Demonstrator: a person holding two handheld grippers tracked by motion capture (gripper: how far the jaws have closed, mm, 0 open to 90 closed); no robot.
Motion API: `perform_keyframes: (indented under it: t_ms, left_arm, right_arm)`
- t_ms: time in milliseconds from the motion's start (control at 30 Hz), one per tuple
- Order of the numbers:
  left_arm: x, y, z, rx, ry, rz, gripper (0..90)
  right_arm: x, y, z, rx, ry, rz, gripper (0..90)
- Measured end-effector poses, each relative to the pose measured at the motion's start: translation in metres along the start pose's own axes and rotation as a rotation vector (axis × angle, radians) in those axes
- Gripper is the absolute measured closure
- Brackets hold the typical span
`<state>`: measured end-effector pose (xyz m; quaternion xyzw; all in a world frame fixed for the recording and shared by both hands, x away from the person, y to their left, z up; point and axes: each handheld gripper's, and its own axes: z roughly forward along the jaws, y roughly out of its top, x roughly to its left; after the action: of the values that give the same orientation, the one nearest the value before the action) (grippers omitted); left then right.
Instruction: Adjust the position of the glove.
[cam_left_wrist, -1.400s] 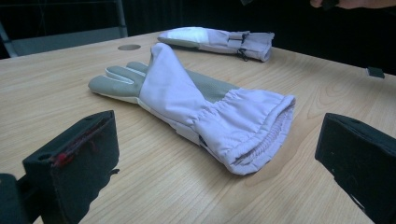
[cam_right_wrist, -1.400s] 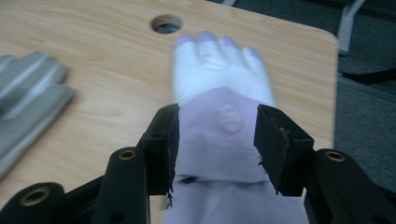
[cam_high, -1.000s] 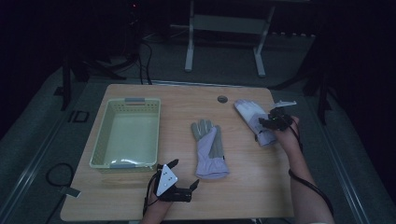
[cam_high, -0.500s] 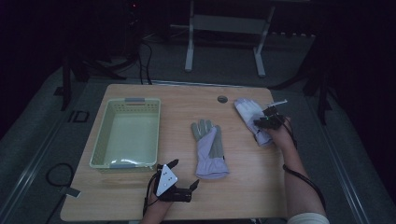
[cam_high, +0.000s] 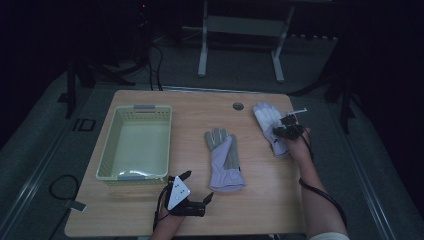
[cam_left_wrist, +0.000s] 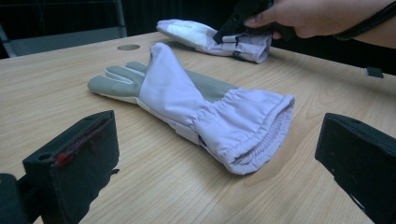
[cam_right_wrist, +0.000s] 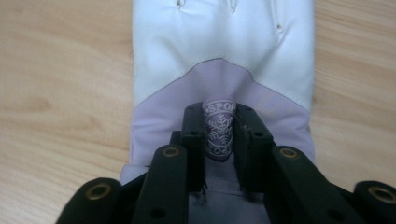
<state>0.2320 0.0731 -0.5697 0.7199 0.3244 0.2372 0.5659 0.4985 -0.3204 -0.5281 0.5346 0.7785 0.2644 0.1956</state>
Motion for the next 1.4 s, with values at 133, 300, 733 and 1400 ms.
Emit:
perform_keyframes:
  t_ms: [133,300,733,1400]
  left_arm:
    - [0.0,0.0,0.0,-0.001,-0.001,-0.002,0.0]
    - [0.0,0.0,0.0,0.001,0.001,0.0,0.0]
    - [0.001,0.0,0.0,0.001,-0.001,-0.004,0.0]
    - [-0.001,0.0,0.0,0.005,-0.002,0.007,0.0]
  right_arm:
    - [0.006,-0.002,-0.013,-0.024,-0.048,0.036,78.4]
    - [0.011,-0.004,-0.037,-0.082,-0.061,0.081,78.6]
    - [0.043,-0.033,-0.112,-0.176,-0.059,0.181,78.5]
    - [0.076,-0.089,-0.117,-0.134,-0.089,0.261,77.6]
